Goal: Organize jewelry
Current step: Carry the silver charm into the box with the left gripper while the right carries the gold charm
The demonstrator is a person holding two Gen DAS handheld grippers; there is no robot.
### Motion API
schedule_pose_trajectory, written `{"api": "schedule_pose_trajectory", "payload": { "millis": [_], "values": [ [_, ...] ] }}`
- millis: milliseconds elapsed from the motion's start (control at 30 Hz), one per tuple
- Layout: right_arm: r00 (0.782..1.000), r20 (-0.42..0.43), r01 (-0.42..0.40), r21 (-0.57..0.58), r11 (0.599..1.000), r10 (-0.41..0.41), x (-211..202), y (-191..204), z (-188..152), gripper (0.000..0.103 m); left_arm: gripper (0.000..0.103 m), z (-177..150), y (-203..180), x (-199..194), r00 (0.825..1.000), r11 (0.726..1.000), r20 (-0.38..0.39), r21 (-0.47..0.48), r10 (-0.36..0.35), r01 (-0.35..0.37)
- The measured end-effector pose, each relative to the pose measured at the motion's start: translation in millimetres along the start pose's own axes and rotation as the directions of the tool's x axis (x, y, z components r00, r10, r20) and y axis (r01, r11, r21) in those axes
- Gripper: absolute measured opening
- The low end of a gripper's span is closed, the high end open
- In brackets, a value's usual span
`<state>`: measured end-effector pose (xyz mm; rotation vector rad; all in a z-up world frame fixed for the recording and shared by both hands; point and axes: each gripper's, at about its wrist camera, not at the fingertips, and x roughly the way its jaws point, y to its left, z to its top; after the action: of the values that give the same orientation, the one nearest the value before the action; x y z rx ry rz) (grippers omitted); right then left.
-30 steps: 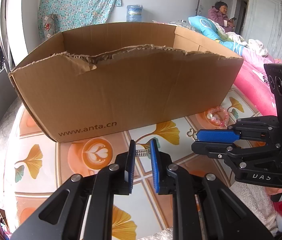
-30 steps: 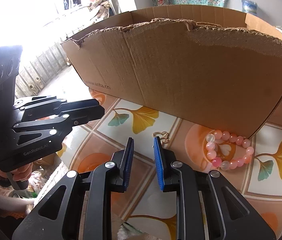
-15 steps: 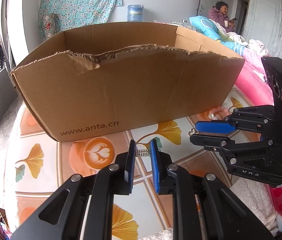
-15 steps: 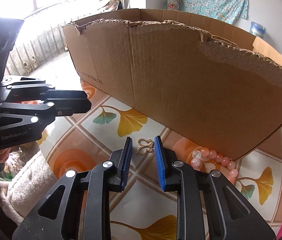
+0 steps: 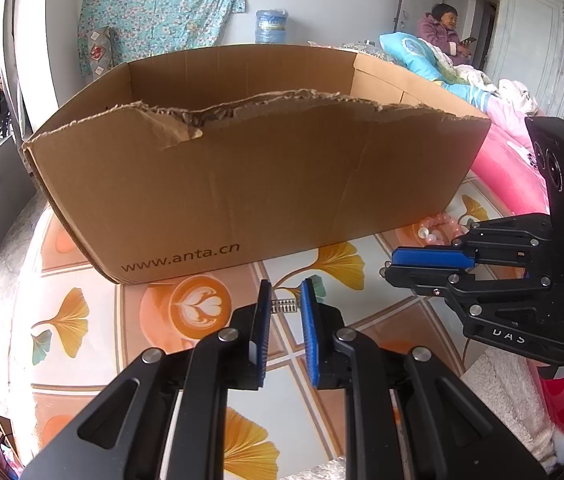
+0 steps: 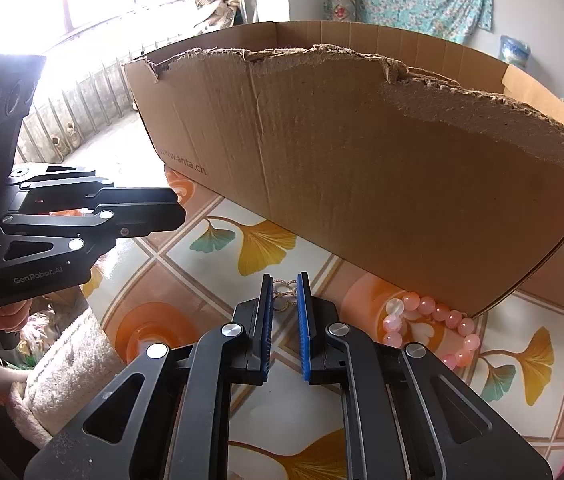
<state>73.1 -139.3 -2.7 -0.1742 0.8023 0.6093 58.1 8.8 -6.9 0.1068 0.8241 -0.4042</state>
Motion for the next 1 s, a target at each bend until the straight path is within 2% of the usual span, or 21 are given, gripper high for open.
{"api": "schedule_pose_trajectory", "payload": {
  "millis": [300,433,533,733,867,933,1000],
  "values": [
    [0.998,0.058,-0.015,0.032,0.999,0.013,-33,-9,-3,0.01,0.014,1,-3,-14,0.999,1.0,0.031,0.001,-0.007,0.007],
    [0.993,0.11,-0.035,0.033,0.999,0.031,-58,-9,1,0.01,0.014,6,-1,-37,0.996,0.999,0.075,-0.009,-0.049,0.05],
    [0.985,0.167,-0.052,0.028,0.998,0.047,-80,-8,11,0.01,0.014,15,2,-61,0.988,0.996,0.127,-0.009,-0.09,0.092],
    [0.962,0.268,-0.063,0.022,0.998,0.055,-112,-20,44,0.01,0.014,56,11,-96,0.959,0.984,0.223,0.01,-0.175,0.178],
    [0.967,0.252,-0.052,0.045,0.998,0.04,-101,-35,75,0.01,0.014,94,15,-82,0.958,0.978,0.202,0.009,-0.205,0.208],
    [0.978,0.206,-0.044,0.057,0.997,0.031,-88,-46,85,0.01,0.014,112,17,-62,0.962,0.974,0.156,-0.016,-0.223,0.228],
    [0.987,0.155,-0.046,0.073,0.996,0.034,-70,-58,93,0.01,0.014,127,24,-36,0.959,0.959,0.095,-0.075,-0.267,0.274]
  ]
}}
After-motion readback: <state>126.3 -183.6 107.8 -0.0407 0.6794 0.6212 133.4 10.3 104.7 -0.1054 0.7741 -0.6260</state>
